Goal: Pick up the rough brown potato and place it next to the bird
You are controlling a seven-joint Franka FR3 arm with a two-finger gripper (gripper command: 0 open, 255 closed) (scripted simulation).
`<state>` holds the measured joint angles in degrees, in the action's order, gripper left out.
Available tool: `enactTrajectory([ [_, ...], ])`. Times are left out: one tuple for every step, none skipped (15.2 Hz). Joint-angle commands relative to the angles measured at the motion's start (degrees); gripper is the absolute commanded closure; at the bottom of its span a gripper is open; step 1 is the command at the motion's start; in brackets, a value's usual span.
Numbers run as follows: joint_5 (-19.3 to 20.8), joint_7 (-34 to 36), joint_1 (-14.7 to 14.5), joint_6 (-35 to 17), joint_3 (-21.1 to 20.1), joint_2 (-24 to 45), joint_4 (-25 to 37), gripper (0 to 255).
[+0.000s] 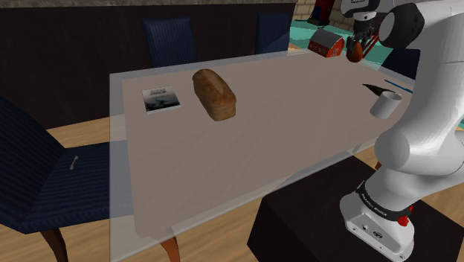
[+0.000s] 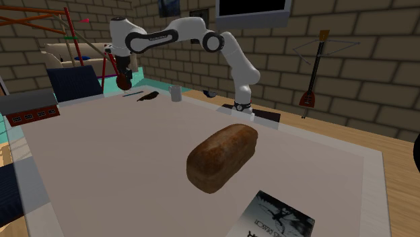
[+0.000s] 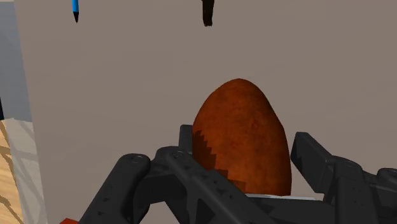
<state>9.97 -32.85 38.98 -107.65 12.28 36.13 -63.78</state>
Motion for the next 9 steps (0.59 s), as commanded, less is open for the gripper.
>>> enactTrajectory([
  [-0.3, -0.5, 0.7, -0.3, 0.0, 1.5, 1.4, 255],
  [-0.3, -0.3, 0.6, -1.1, 0.0, 1.5, 0.6, 255],
  [-0.2, -0.2, 0.6, -1.8, 0.0, 1.4, -0.2, 255],
  [-0.2, 0.0, 0.5, -2.6, 0.0, 1.4, -1.0, 255],
  [-0.1, 0.2, 0.5, -3.3, 0.0, 1.4, -1.8, 255],
  [-0.1, 0.4, 0.5, -4.0, 0.0, 1.5, -2.5, 255],
  [0.0, 0.5, 0.4, -4.7, 0.0, 1.5, -3.2, 255],
  [0.0, 0.7, 0.4, -5.4, 0.0, 1.6, -3.9, 255],
  [0.1, 0.9, 0.4, -6.1, 0.0, 1.6, -4.5, 255],
])
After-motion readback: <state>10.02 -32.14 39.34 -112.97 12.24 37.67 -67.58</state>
